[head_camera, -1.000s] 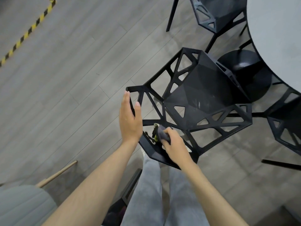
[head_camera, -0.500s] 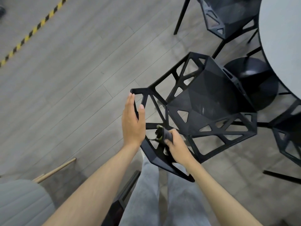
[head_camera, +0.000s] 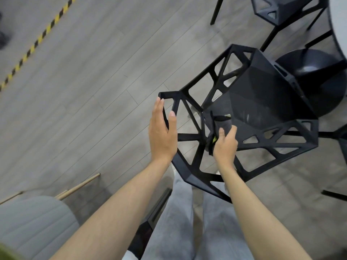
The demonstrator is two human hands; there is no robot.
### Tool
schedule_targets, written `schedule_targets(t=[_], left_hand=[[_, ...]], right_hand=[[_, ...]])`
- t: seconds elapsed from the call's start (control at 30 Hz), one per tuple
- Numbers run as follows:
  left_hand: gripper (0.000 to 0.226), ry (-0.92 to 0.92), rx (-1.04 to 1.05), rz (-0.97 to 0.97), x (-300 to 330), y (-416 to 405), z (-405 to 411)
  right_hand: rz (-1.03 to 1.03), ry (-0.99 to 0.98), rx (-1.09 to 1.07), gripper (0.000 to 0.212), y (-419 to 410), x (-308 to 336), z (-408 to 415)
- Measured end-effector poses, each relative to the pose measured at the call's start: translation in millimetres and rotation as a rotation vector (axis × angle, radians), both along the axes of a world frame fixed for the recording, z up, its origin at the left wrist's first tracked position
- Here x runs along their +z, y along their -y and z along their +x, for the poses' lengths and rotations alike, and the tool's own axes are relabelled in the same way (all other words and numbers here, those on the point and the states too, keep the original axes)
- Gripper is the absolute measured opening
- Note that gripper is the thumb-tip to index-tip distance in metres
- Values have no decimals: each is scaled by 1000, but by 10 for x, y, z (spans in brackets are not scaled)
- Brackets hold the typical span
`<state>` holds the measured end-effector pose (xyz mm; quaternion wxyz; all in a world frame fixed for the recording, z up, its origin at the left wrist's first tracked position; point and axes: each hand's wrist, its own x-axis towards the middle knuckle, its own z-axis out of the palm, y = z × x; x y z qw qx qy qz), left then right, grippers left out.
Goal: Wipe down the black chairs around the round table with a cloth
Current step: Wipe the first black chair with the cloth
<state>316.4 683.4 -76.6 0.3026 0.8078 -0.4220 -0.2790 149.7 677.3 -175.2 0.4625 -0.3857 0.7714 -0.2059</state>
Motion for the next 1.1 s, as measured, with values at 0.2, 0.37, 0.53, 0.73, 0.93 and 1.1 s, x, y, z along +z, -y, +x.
schedule_targets(t=[0.2, 0.37, 0.53, 0.73, 0.93, 1.1], left_hand=[[61, -12, -5, -17, 5, 1, 15], [62, -20, -8, -30, 17, -4, 16], [57, -40, 1, -32, 17, 0, 7], [55, -95, 25, -47, 19, -10, 11], [55, -159, 52, -77, 11, -28, 10], [56, -210, 93, -101, 12, -42, -2]], right_hand=[[184, 114, 459, 31, 92, -38, 75], [139, 179, 462, 23, -23, 182, 242], [119, 322, 552, 25, -108, 300, 193], [214, 236, 390, 24, -80, 284, 250], [9, 397, 492, 28, -318, 902, 431], [68, 315, 582, 17, -284, 622, 289]])
